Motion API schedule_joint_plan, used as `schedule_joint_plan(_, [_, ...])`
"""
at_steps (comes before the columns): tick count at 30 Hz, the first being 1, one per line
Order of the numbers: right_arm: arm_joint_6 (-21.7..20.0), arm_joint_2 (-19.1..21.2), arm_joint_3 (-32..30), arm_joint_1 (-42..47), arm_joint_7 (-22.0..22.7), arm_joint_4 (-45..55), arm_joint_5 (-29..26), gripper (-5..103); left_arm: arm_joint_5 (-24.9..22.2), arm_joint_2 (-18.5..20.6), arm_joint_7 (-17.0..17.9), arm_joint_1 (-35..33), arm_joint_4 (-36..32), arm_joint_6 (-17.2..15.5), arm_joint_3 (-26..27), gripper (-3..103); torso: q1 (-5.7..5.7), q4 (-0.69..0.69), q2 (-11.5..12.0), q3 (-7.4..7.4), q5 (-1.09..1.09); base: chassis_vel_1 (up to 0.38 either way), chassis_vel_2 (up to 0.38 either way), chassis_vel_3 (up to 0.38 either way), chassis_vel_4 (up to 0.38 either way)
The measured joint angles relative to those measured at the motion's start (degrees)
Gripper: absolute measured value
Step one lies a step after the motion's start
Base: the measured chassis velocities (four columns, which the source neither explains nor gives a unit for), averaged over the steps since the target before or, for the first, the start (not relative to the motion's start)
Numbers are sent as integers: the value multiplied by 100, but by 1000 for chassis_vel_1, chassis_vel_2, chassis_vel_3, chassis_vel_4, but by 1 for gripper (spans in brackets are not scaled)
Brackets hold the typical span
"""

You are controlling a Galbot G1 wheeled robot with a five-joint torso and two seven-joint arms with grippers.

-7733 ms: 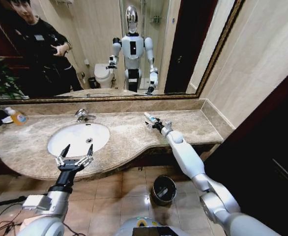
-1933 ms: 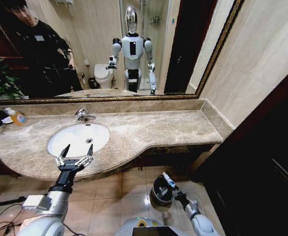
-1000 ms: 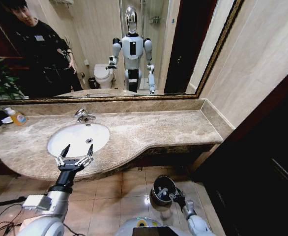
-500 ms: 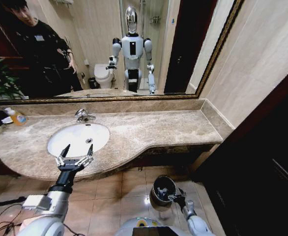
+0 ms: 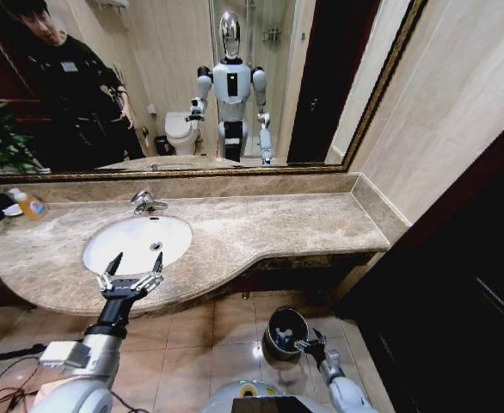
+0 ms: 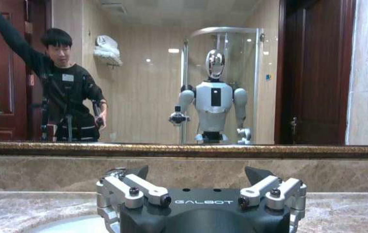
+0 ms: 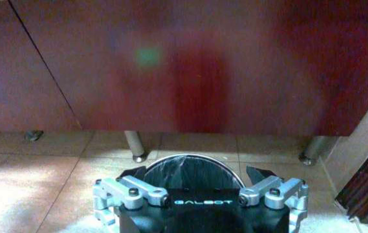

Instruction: Pick up the trash from the sink and place it in the trash bin.

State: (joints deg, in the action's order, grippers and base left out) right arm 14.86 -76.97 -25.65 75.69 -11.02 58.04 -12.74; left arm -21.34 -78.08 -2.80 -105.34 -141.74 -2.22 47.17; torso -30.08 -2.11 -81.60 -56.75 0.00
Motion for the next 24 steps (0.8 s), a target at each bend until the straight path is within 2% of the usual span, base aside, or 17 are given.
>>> schedule_joint_plan(13, [-23,-3,3,91,8,256,-53,100,0,0,0,0,0,0,0,100,0,0,0,0,1,0,0,0,0])
schedule_joint_plan(18, [-157,112,-15,386,45,1044,-310,100,0,0,0,0,0,0,0,100,0,0,0,0,0,0,0,0,0])
schedule_joint_plan(24, [-97,263,-159,684,198,1880,-446,100,0,0,0,0,0,0,0,100,0,0,0,0,0,0,0,0,0])
